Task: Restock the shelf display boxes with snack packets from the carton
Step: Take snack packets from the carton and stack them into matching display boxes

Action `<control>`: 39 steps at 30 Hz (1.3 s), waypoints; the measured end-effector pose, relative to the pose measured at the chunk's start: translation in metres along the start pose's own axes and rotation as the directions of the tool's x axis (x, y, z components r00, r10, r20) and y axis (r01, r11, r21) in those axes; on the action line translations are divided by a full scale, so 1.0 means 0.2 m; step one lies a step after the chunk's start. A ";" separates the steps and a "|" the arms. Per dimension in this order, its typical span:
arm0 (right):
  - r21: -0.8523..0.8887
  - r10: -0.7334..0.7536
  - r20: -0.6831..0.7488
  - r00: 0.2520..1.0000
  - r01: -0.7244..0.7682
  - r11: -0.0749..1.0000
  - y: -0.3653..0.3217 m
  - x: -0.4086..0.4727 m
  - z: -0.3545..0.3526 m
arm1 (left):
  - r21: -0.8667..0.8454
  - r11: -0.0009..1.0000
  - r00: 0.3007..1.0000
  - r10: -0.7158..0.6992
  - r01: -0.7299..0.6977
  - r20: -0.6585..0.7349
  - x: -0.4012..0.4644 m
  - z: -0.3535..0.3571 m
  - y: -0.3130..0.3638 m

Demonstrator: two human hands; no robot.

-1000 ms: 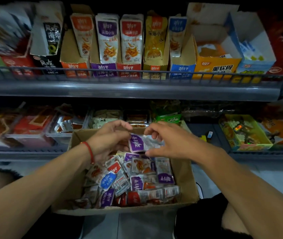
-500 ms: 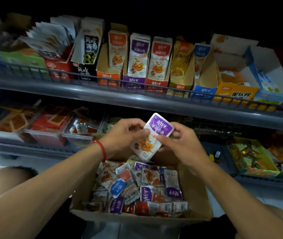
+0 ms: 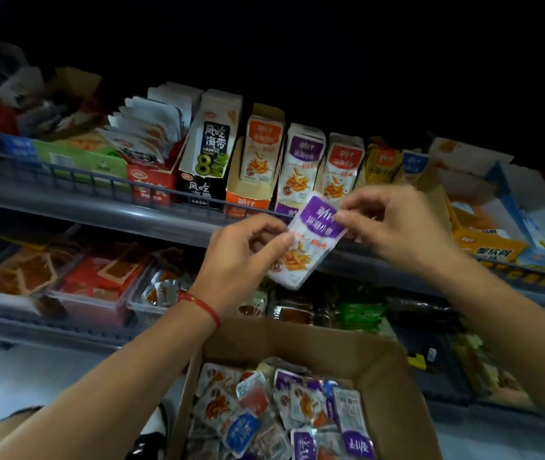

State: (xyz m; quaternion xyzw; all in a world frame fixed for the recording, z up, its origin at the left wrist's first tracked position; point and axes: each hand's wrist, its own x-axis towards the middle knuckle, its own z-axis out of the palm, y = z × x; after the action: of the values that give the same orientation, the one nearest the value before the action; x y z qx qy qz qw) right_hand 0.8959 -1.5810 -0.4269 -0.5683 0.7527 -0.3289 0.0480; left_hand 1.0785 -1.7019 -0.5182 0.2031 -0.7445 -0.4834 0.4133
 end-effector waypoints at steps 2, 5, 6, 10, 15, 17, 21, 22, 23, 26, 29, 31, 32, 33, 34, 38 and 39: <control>-0.077 -0.061 -0.106 0.992 0.053 0.996 -0.01 0.15 -0.09 | 0.084 0.996 0.995 0.051 -0.044 -0.091 0.05 -0.02 -0.01; -0.243 -0.153 -0.215 0.965 0.099 0.965 -0.05 0.35 -0.22 | 0.376 0.921 0.973 0.170 -0.101 -0.154 0.11 -0.03 -0.07; -0.305 -0.181 -0.237 0.954 0.103 0.947 -0.05 0.41 -0.24 | 0.469 0.874 0.965 0.219 -0.128 -0.143 0.12 -0.03 -0.08; -0.444 -0.229 -0.233 0.945 0.106 0.890 -0.02 0.62 -0.23 | 0.605 0.771 0.942 0.320 -0.198 -0.099 0.15 0.01 -0.11; -0.491 -0.248 -0.116 0.962 0.161 0.856 0.04 0.73 -0.08 | 0.599 0.787 0.955 0.271 -0.149 -0.118 0.18 0.03 -0.10; -0.512 -0.242 -0.084 0.967 0.167 0.843 0.06 0.76 -0.01 | 0.591 0.797 0.963 0.240 -0.124 -0.121 0.19 0.03 -0.10; -0.535 -0.219 -0.088 0.972 0.139 0.833 0.12 0.80 0.08 | 0.578 0.810 0.971 0.203 -0.096 -0.124 0.19 0.03 -0.10; -0.542 -0.212 -0.096 0.972 0.128 0.830 0.13 0.80 0.09 | 0.576 0.813 0.972 0.198 -0.091 -0.126 0.19 0.03 -0.09; -0.544 -0.207 -0.103 0.973 0.119 0.830 0.14 0.80 0.10 | 0.574 0.814 0.973 0.193 -0.087 -0.127 0.19 0.03 -0.09; -0.565 -0.201 -0.133 0.971 0.092 0.820 0.15 0.81 0.11 | 0.571 0.816 0.973 0.191 -0.085 -0.128 0.19 0.02 -0.09; -0.580 -0.213 -0.165 0.963 0.080 0.811 0.17 0.83 0.12 | 0.576 0.813 0.972 0.199 -0.092 -0.125 0.18 0.01 -0.09; -0.581 -0.218 -0.171 0.961 0.080 0.810 0.17 0.84 0.13 | 0.578 0.811 0.970 0.205 -0.095 -0.129 0.18 0.01 -0.09; -0.588 -0.220 -0.177 0.959 0.077 0.805 0.18 0.85 0.14 | 0.578 0.811 0.970 0.206 -0.095 -0.130 0.18 0.01 -0.09; -0.600 -0.225 -0.186 0.957 0.071 0.797 0.18 0.86 0.14 | 0.578 0.811 0.970 0.207 -0.095 -0.131 0.18 0.01 -0.09; -0.613 -0.230 -0.197 0.953 0.063 0.787 0.18 0.86 0.14 | 0.577 0.811 0.969 0.209 -0.097 -0.130 0.18 0.01 -0.09; -0.624 -0.253 -0.219 0.942 0.065 0.779 0.20 0.85 0.14 | 0.579 0.808 0.969 0.217 -0.110 -0.118 0.17 0.01 -0.10; -0.621 -0.264 -0.218 0.940 0.075 0.780 0.20 0.84 0.13 | 0.583 0.804 0.968 0.223 -0.116 -0.115 0.17 0.01 -0.10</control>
State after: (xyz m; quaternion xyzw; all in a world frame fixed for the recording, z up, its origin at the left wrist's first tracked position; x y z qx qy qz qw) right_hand 0.8165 -1.7367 -0.4188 -0.5648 0.7616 -0.1551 -0.2775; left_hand 1.0551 -1.7335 -0.5222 0.2924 -0.8301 -0.1784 0.4399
